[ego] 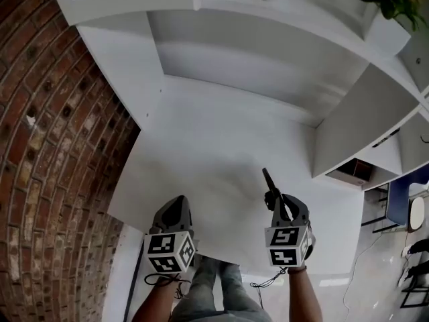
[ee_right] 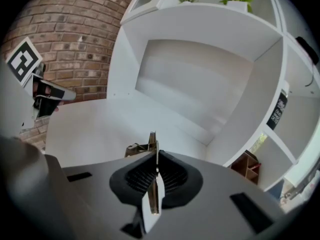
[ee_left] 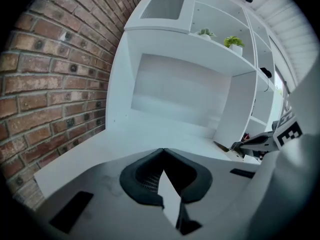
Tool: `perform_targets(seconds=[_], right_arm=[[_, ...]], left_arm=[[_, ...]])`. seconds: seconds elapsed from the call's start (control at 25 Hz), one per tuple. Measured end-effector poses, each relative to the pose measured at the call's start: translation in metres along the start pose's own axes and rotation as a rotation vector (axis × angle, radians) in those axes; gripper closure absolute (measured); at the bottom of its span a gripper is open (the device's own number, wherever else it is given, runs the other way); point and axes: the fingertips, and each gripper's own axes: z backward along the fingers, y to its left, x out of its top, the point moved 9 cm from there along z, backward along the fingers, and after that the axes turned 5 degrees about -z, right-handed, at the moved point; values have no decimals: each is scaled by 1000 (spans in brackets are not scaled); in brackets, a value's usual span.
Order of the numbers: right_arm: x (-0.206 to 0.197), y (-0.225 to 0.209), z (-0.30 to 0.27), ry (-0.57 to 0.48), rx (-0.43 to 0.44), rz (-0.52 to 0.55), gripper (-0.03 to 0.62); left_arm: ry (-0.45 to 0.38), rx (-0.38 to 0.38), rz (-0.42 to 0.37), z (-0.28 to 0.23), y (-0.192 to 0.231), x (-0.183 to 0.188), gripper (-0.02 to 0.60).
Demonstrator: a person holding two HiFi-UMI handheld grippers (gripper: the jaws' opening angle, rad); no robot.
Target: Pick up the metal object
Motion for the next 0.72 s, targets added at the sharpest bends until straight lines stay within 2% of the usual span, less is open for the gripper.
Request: perform_targets(seconds=[0.4, 0.72], right_arm=[[31, -63, 97, -213, -163, -261, 584], [30, -108, 169, -386, -267, -434, 585]], left_arm=[[-177, -146, -86, 12, -61, 82, 574], [-303, -269, -155, 22, -117, 138, 574]])
